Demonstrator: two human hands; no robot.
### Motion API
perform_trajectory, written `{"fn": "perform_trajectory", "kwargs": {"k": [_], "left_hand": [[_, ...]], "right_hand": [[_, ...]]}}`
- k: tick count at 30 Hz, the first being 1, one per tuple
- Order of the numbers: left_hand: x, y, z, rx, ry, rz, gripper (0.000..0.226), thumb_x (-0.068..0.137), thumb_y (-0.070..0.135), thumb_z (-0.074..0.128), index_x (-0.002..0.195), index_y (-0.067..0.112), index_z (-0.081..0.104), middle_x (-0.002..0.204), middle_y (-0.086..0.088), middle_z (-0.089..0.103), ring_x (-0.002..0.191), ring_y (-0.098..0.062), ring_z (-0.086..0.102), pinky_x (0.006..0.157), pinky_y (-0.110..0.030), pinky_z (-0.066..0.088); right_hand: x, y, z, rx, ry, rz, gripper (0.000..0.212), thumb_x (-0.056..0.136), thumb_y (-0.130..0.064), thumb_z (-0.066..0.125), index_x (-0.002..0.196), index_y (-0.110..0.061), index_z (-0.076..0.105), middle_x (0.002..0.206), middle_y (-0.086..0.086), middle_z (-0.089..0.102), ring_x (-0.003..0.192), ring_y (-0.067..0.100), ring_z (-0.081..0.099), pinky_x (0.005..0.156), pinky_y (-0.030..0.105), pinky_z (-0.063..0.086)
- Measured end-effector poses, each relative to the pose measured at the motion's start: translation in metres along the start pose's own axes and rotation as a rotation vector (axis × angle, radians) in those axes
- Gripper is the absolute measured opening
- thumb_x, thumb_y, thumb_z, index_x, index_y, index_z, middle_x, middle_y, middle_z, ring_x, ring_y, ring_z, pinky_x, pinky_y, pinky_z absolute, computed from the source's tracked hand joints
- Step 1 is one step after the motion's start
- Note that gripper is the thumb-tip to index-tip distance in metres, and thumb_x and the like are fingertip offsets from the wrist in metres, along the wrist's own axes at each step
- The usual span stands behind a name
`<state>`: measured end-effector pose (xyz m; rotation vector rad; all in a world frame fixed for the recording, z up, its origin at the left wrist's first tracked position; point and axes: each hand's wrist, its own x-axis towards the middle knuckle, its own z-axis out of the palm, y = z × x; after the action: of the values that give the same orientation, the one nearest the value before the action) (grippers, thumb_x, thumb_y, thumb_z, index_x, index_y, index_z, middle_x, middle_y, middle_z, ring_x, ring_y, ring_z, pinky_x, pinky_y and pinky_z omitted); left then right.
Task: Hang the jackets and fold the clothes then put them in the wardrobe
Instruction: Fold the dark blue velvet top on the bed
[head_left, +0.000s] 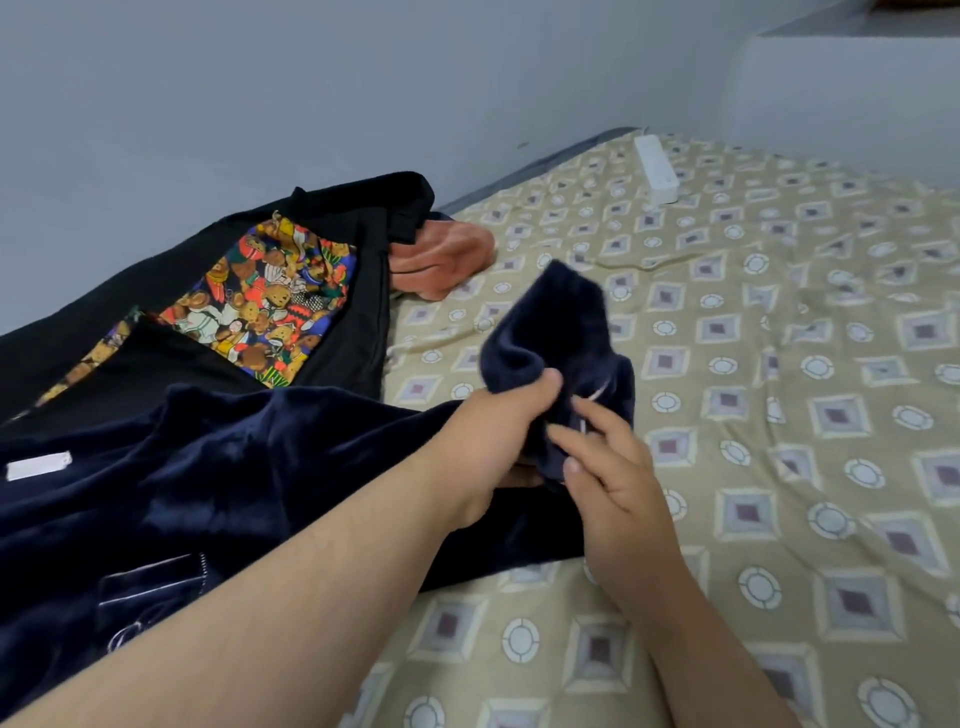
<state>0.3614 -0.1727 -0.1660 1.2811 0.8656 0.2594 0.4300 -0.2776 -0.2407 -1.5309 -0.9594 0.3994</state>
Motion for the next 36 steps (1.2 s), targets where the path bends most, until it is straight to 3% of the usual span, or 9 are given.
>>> {"fn": "perform_trajectory", "kwargs": {"k": [3,5,9,11,16,22,28,32,36], "left_hand": [[0.000,-0.006,-0.022,-0.307,0.183,0.024,0.033,0.101,0.041,0.051,0.117,0.017,0.066,0.103,-0.005,0.077,0.095,-0.022,0.074,0.080,-0.038,0.059],[-0.007,-0.007,-0.042,-0.479,0.270,0.053,0.033,0.101,0.039,0.051,0.116,0.014,0.066,0.104,-0.006,0.076,0.094,-0.023,0.074,0.075,-0.037,0.061],[-0.043,-0.015,-0.094,-0.547,0.413,0.106,0.031,0.099,0.035,0.055,0.122,0.016,0.064,0.109,-0.008,0.075,0.097,-0.026,0.073,0.082,-0.043,0.060],[-0.067,-0.020,-0.125,-0.551,0.489,0.133,0.027,0.099,0.030,0.056,0.120,0.016,0.064,0.106,-0.008,0.076,0.093,-0.025,0.074,0.072,-0.039,0.061],[-0.130,-0.026,-0.188,-0.592,0.662,0.165,0.019,0.097,0.017,0.058,0.114,0.013,0.067,0.100,-0.005,0.077,0.084,-0.020,0.075,0.059,-0.031,0.059],[-0.188,-0.031,-0.239,-0.673,0.765,0.173,0.029,0.091,-0.003,0.060,0.116,0.012,0.065,0.102,-0.011,0.076,0.089,-0.027,0.074,0.070,-0.043,0.061],[-0.221,-0.051,-0.306,-0.967,0.726,0.150,0.036,0.092,-0.006,0.058,0.125,0.007,0.061,0.111,-0.019,0.072,0.098,-0.035,0.071,0.078,-0.052,0.059],[-0.242,-0.076,-0.357,-1.136,0.712,0.144,0.022,0.098,0.002,0.050,0.116,0.002,0.062,0.103,-0.021,0.073,0.090,-0.035,0.073,0.071,-0.054,0.057],[-0.271,-0.103,-0.415,-1.182,0.787,0.163,0.018,0.101,0.006,0.048,0.110,0.002,0.063,0.098,-0.021,0.074,0.088,-0.032,0.072,0.094,-0.055,0.049]], "right_hand": [[-0.006,0.000,0.006,-0.097,0.071,-0.051,0.040,0.097,-0.012,0.047,0.114,-0.043,0.065,0.136,-0.028,0.048,0.129,-0.009,0.041,0.103,0.008,0.029],[-0.012,-0.001,0.013,-0.217,0.137,-0.078,0.039,0.092,-0.018,0.049,0.125,-0.029,0.066,0.140,-0.017,0.050,0.131,0.002,0.043,0.108,0.023,0.032],[-0.018,0.005,0.021,-0.449,-0.071,-0.101,0.060,0.093,-0.035,0.056,0.150,-0.034,0.038,0.158,-0.009,0.031,0.143,0.010,0.027,0.114,0.036,0.027],[-0.016,0.006,0.022,-0.507,-0.185,0.003,0.073,0.091,-0.044,0.061,0.153,-0.040,0.024,0.159,-0.012,0.030,0.145,0.013,0.028,0.117,0.039,0.029],[-0.012,0.007,0.031,-0.774,-0.200,-0.032,0.049,0.081,-0.050,0.074,0.121,-0.022,0.071,0.123,-0.003,0.069,0.117,0.026,0.059,0.100,0.045,0.040],[-0.014,-0.015,0.036,-0.889,-0.228,0.031,0.027,0.092,-0.030,0.066,0.113,-0.015,0.074,0.124,0.008,0.069,0.115,0.034,0.059,0.099,0.047,0.040],[-0.021,-0.081,0.123,-0.456,-0.299,0.113,0.050,0.101,-0.038,0.051,0.148,-0.024,0.045,0.157,-0.002,0.038,0.145,0.015,0.031,0.119,0.040,0.027],[-0.032,-0.118,0.197,-0.644,-0.437,-0.113,0.061,0.100,-0.043,0.052,0.155,-0.025,0.033,0.165,0.001,0.020,0.153,0.017,0.013,0.124,0.037,0.012],[-0.065,-0.125,0.255,-0.919,-0.573,-0.352,0.066,0.098,-0.058,0.031,0.158,-0.032,0.020,0.167,0.001,0.007,0.154,0.021,-0.002,0.123,0.037,-0.010]]}}
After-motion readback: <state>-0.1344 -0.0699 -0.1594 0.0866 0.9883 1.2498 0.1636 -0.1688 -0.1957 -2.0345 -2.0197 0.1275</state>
